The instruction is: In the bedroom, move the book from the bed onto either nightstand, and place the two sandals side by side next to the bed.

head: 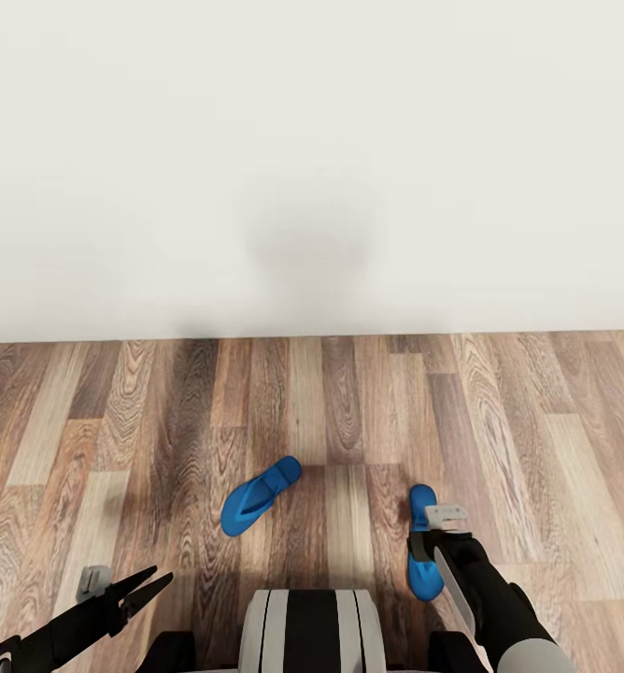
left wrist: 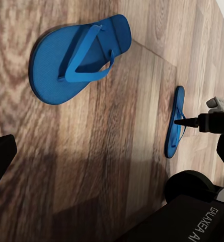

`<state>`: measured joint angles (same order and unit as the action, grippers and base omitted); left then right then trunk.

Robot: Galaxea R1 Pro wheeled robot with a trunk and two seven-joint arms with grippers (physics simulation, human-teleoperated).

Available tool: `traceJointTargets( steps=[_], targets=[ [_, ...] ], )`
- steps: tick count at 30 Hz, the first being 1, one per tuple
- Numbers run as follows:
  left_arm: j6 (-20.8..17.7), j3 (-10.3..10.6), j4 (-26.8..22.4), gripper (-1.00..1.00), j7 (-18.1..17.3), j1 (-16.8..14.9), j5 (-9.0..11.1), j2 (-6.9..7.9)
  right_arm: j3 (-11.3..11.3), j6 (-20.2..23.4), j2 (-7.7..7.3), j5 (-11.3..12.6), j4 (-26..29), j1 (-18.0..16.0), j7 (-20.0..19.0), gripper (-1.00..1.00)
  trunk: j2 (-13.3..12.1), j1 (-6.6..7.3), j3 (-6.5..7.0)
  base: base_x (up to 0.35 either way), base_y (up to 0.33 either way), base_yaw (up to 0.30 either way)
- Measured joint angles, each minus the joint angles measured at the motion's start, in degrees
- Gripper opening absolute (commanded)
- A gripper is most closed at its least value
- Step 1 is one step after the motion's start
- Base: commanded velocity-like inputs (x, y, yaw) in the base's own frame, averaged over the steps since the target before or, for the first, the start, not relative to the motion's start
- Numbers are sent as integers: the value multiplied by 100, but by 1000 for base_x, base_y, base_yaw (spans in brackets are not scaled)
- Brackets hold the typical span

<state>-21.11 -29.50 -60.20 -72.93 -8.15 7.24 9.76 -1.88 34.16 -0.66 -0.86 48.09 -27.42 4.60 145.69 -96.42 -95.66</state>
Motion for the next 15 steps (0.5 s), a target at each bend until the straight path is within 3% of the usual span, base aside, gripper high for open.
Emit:
traceJointTargets(
  steps=[15],
  targets=[
    [-9, 0, 0, 100, 0, 0, 0, 0, -3, -3, 1, 27, 0, 1, 0, -100, -7, 13, 110, 0, 0, 0]
  ],
)
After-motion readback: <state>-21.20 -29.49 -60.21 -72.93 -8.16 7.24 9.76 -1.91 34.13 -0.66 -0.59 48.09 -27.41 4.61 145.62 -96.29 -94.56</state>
